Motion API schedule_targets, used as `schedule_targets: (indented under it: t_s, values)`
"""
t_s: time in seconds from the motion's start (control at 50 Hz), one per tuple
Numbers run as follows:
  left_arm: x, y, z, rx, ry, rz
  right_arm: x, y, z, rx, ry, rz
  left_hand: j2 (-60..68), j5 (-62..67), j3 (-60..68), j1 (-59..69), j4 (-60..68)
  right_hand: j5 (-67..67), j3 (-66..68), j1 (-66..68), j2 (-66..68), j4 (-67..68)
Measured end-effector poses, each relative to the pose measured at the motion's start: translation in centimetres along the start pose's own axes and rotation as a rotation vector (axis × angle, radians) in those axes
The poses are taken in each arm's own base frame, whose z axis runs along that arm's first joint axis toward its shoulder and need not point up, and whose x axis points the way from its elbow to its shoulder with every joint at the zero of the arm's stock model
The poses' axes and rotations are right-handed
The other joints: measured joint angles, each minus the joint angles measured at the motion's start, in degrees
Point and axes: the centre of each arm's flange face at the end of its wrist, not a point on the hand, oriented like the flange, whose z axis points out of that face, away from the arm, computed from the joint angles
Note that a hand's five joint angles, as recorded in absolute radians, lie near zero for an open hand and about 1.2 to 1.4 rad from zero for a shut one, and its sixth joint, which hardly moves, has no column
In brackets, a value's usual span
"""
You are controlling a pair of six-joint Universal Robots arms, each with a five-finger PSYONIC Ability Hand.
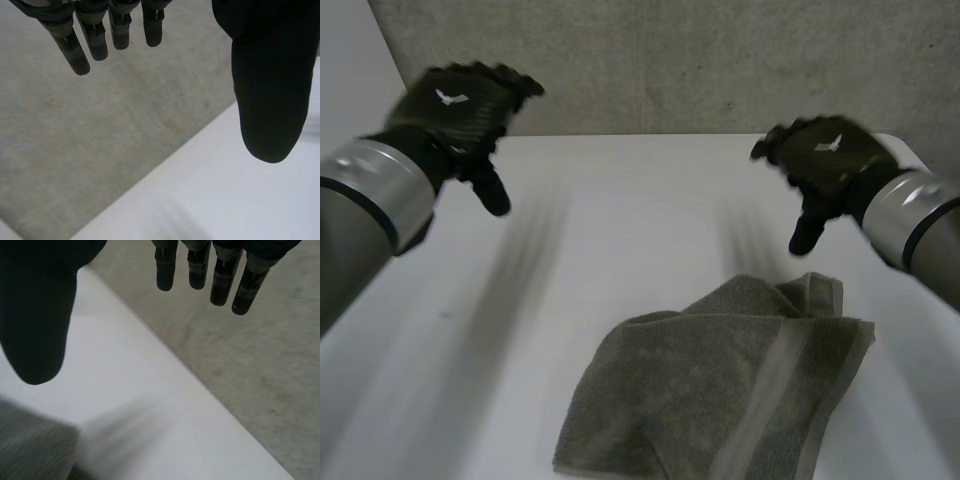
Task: Fold the laundry
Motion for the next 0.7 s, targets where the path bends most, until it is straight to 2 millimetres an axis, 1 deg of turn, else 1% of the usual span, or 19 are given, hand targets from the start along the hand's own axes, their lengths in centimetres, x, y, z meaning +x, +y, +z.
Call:
schedule_targets:
  t_s: [0.02,0.06,0.08,0.14,0.18,0.26,0.34,0.36,0.38,0.4,0.42,0.44,0.46,0.48,0.5,0.52,0.54,0.64,0.7]
  values:
    - [0.8,0.4,0.0,-0.016,0.026,0.001,-1.0,0.5,-0.2,-0.024,-0.032,-0.054,0.05,0.0,0.0,0.0,0.0,0.0,0.0,0.0,0.0,0.0]
    - [1.5,0.9,0.1,-0.035,0.05,-0.001,-1.6,1.0,-0.3,-0.043,-0.056,-0.091,0.11,0.0,0.03,0.0,0.0,0.0,0.0,0.0,0.0,0.0]
    - [2.1,1.4,0.2,-0.053,0.07,-0.003,-2.4,1.6,-0.5,-0.066,-0.084,-0.132,0.09,0.0,0.01,0.0,0.0,0.0,0.0,0.0,0.0,0.0]
    - [2.7,2.0,0.3,-0.075,0.093,-0.007,-2.9,2.1,-0.5,-0.084,-0.104,-0.153,0.0,0.0,0.0,0.0,0.0,0.0,0.0,0.0,0.0,0.0]
    - [4.2,3.5,0.6,-0.139,0.15,-0.026,-4.6,3.9,-0.7,-0.157,-0.174,-0.209,0.0,0.0,0.0,0.0,0.0,0.0,0.0,0.0,0.0,0.0]
    - [5.5,5.6,1.1,-0.218,0.208,-0.07,-5.9,5.6,-0.7,-0.226,-0.234,-0.229,0.0,0.0,0.0,0.0,0.0,0.0,0.0,0.0,0.0,0.0]
    - [7.5,8.7,1.6,-0.332,0.291,-0.152,-7.2,7.5,-0.5,-0.304,-0.288,-0.24,0.0,0.0,0.0,0.0,0.0,0.0,0.0,0.0,0.0,0.0]
    - [7.5,8.7,1.6,-0.332,0.291,-0.152,-7.2,7.5,-0.5,-0.304,-0.288,-0.24,0.0,0.0,0.0,0.0,0.0,0.0,0.0,0.0,0.0,0.0]
    - [8.3,9.9,1.7,-0.372,0.327,-0.187,-7.4,8.0,-0.4,-0.326,-0.294,-0.243,0.0,0.0,0.0,0.0,0.0,3.37,4.2,3.09,3.53,3.49]
    - [9.2,10.9,1.8,-0.407,0.365,-0.221,-7.6,8.4,-0.2,-0.347,-0.292,-0.246,0.04,0.0,0.0,0.0,0.0,11.93,13.72,10.91,13.56,12.78]
    - [9.2,10.9,1.8,-0.407,0.365,-0.221,-7.6,8.4,-0.2,-0.347,-0.292,-0.246,0.04,0.0,0.0,0.0,0.0,11.93,13.72,10.91,13.56,12.78]
    - [10.0,11.8,1.7,-0.441,0.401,-0.256,-7.6,8.9,0.1,-0.366,-0.281,-0.251,0.15,0.0,0.09,0.01,0.06,16.32,18.43,15.08,17.73,17.47]
    - [10.0,11.8,1.7,-0.441,0.401,-0.256,-7.6,8.9,0.1,-0.366,-0.281,-0.251,0.15,0.0,0.09,0.01,0.06,16.32,18.43,15.08,17.73,17.47]
    - [11.2,13.3,1.6,-0.49,0.456,-0.309,-7.4,9.5,0.6,-0.396,-0.242,-0.265,0.71,0.0,0.56,0.2,0.44,29.73,32.74,26.18,32.57,31.75]
    - [11.4,13.6,1.6,-0.503,0.467,-0.322,-7.4,9.5,0.7,-0.399,-0.231,-0.269,0.88,0.0,0.7,0.2,0.62,35.79,38.99,30.85,38.2,37.98]
    - [11.7,13.9,1.6,-0.512,0.475,-0.331,-7.3,9.6,0.8,-0.4,-0.222,-0.272,1.2,0.0,1.08,0.49,0.99,35.79,38.99,30.85,38.2,37.98]
    - [11.9,14.2,1.5,-0.521,0.483,-0.339,-7.3,9.6,0.9,-0.401,-0.216,-0.274,1.2,0.0,1.08,0.49,0.99,40.39,43.79,34.74,42.91,42.85]
    - [13.3,15.8,1.4,-0.566,0.515,-0.369,-7.2,9.1,1.4,-0.374,-0.175,-0.288,6.68,4.7,6.54,6.34,6.29,50.99,54.77,42.88,53.95,54.16]
    - [13.8,16.3,1.6,-0.565,0.521,-0.371,-7.1,8.7,1.5,-0.357,-0.167,-0.291,10.52,8.78,10.39,10.31,10.35,51.24,55.21,42.88,54.12,54.57]
